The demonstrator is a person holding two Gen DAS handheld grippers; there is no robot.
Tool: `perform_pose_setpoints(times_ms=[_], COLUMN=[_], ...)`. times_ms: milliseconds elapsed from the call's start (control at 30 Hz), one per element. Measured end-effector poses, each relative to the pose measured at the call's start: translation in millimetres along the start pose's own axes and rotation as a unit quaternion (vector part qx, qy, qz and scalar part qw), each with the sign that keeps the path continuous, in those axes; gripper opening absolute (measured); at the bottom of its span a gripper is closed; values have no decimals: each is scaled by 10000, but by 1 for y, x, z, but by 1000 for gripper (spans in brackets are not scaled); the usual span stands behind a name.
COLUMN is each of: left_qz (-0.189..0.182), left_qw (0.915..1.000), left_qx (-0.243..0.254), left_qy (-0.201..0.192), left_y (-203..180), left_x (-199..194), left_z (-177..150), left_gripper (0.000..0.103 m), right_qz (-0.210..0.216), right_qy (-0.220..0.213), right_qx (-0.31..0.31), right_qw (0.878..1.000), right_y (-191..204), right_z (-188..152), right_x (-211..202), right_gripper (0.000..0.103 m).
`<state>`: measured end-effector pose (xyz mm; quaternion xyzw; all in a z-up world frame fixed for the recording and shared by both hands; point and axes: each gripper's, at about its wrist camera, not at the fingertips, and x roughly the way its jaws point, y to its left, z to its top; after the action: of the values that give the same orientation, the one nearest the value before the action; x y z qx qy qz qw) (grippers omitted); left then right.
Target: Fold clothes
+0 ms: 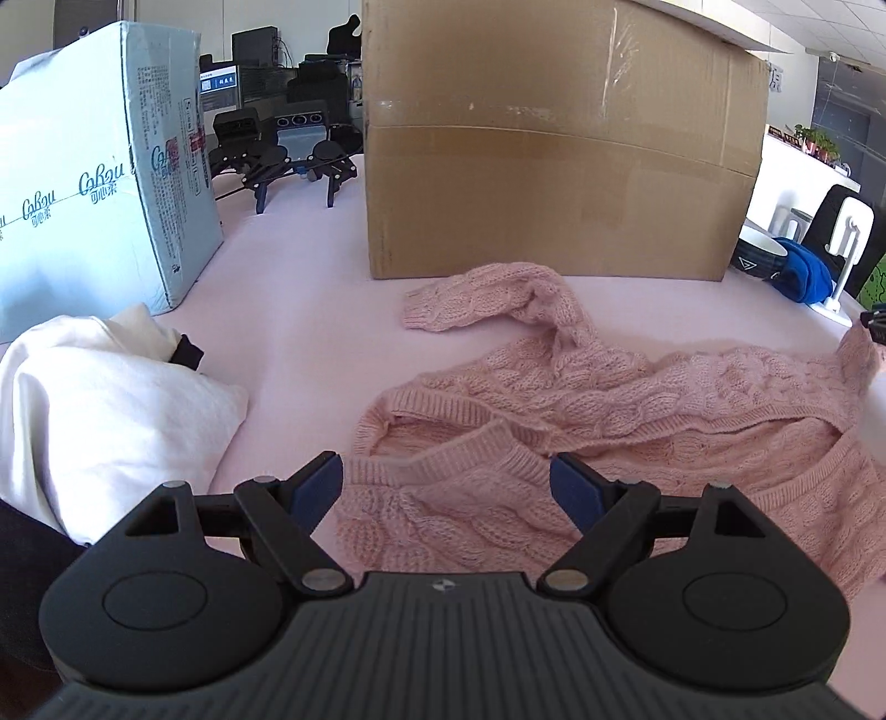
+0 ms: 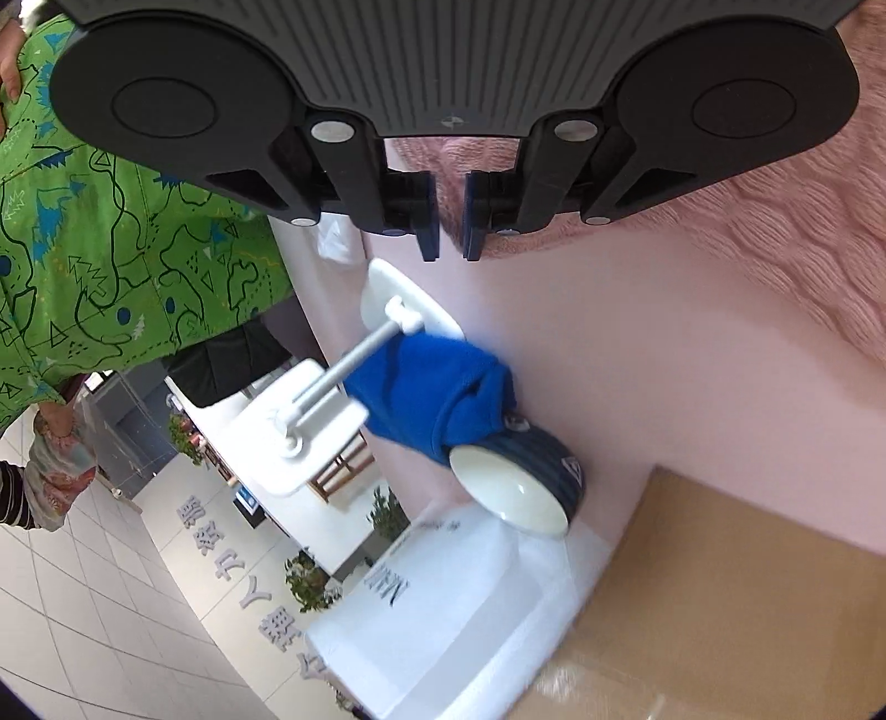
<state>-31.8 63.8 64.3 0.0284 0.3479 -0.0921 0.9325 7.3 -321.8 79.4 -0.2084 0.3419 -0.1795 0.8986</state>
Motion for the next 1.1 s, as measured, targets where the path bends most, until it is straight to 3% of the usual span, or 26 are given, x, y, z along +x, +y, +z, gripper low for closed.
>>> perform_pose_setpoints(times_ms=[67,200,267,367,500,633,700,900,933,967,1000,1100], left_qz=[23,-309,-498,-687,-733,-456,-408,-529,-528,-524,-520,-533], left_qw=[9999,9990,9980,9953,9933,9954,9954,9959,9959,9958,9958,9959], left_qx=[2,-83,15,522,793,714,748,515,526,542,557,526], left_qy=[138,306,377,438,403,439,440,522,518,511,508,510], left_y=[19,44,45,31,26,34,37,47,47,47,46,48], left_x=[0,-4,-6,-10,-18,-16,-16,-16,-16,-17,-17,-17], left_z=[-6,-17,-21,-27,-35,-42,-46,-47,-47,-47,-47,-47], left_gripper=[81,81,81,81,81,81,81,81,81,81,81,81], right_qz=[808,1760,2363,2832,2708,2414,2409,2290,2127,1953,1852,1906], right_qy=[-349,-870,-812,-629,-610,-691,-713,-770,-764,-746,-727,-885], right_qx=[-197,-608,-609,-480,-533,-1088,-1426,-2924,-3099,-3207,-3228,-2792], right_qw=[9959,9787,9664,9558,9592,9618,9574,9253,9235,9238,9253,9370], right_y=[18,72,105,145,187,228,244,299,307,313,316,310], right_z=[18,46,64,92,123,145,151,154,154,154,154,161], right_x=[-32,-80,-91,-89,-74,-53,-46,-43,-40,-36,-33,-31], right_gripper=[47,47,47,48,48,46,46,39,33,15,6,5])
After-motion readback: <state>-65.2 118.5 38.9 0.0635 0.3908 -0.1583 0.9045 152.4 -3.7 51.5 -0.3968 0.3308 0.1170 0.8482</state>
